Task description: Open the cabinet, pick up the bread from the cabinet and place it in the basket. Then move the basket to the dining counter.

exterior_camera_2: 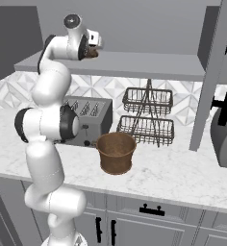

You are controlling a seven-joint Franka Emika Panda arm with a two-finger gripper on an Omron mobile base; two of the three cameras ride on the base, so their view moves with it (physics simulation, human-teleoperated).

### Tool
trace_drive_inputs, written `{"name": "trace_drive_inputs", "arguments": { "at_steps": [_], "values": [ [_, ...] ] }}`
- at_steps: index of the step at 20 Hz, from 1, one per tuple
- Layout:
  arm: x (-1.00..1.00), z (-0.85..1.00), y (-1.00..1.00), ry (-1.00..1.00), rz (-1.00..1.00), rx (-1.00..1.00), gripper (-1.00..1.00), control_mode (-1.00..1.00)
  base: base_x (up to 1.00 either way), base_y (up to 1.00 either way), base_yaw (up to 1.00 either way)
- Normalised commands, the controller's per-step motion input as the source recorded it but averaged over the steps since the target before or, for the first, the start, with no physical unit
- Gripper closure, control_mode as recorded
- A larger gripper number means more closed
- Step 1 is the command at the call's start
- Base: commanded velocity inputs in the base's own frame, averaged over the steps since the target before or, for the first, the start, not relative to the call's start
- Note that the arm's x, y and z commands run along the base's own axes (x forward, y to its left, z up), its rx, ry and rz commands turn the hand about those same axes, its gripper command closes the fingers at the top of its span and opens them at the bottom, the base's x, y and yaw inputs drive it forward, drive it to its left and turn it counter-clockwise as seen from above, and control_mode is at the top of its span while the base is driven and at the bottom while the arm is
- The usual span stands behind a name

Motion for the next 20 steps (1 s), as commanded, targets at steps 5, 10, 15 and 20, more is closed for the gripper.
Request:
{"name": "trace_drive_inputs", "arguments": {
  "at_steps": [5, 10, 15, 20],
  "values": [
    [0.42, -0.06, 0.0, 0.01, 0.01, 0.0, -1.0, -1.0, 0.0, 0.0, 0.0],
    [0.08, -0.39, 0.06, 0.0, 0.01, 0.0, -1.0, -1.0, 0.0, 0.0, 0.0],
    [0.25, -0.34, 0.02, 0.0, 0.01, 0.0, -1.0, -1.0, 0.0, 0.0, 0.0],
    [0.07, -0.33, 0.0, 0.0, 0.02, 0.0, -1.0, -1.0, 0.0, 0.0, 0.0]
  ]
}}
